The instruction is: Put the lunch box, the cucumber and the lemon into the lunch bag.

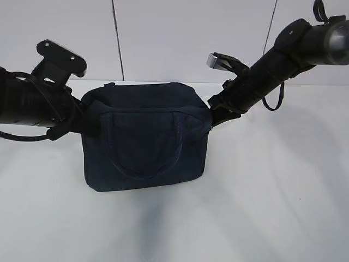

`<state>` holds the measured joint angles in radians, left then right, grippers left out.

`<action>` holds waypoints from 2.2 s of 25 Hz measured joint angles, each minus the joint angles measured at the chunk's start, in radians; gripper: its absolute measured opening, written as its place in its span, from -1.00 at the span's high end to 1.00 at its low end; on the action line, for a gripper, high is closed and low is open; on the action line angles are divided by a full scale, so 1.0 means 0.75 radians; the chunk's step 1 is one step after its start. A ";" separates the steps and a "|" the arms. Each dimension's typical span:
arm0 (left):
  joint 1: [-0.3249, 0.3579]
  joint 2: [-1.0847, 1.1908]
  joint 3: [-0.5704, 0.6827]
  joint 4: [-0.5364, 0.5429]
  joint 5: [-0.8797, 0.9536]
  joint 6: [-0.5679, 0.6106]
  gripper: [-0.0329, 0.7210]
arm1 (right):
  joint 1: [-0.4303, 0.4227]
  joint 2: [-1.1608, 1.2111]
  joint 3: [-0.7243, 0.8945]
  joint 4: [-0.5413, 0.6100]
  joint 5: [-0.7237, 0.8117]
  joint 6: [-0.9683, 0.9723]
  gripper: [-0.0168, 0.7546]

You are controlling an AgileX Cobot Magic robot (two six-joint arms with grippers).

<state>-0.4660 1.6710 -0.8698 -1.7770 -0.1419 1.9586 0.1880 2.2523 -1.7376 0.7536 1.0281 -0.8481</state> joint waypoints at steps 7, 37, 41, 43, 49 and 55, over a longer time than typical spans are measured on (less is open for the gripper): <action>0.000 0.000 0.000 0.000 0.017 0.000 0.88 | 0.003 0.000 0.000 -0.020 -0.009 -0.006 0.90; 0.002 0.000 0.000 -0.054 0.111 0.000 0.88 | 0.000 -0.028 -0.149 -0.148 0.147 0.023 0.90; 0.002 0.000 0.000 -0.054 0.111 0.000 0.88 | 0.000 -0.031 -0.246 -0.160 0.232 0.085 0.66; 0.002 0.000 0.000 -0.054 0.113 0.000 0.88 | 0.000 -0.031 -0.314 -0.191 0.245 0.147 0.41; 0.002 -0.029 0.000 -0.054 0.138 -0.002 0.79 | 0.000 -0.031 -0.528 -0.211 0.256 0.290 0.15; 0.002 -0.135 0.000 -0.055 0.148 -0.053 0.25 | 0.000 -0.036 -0.711 -0.221 0.267 0.402 0.13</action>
<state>-0.4642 1.5699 -0.8698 -1.8181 -0.0306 1.9187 0.1883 2.2249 -2.2707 0.5878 1.2287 -0.5468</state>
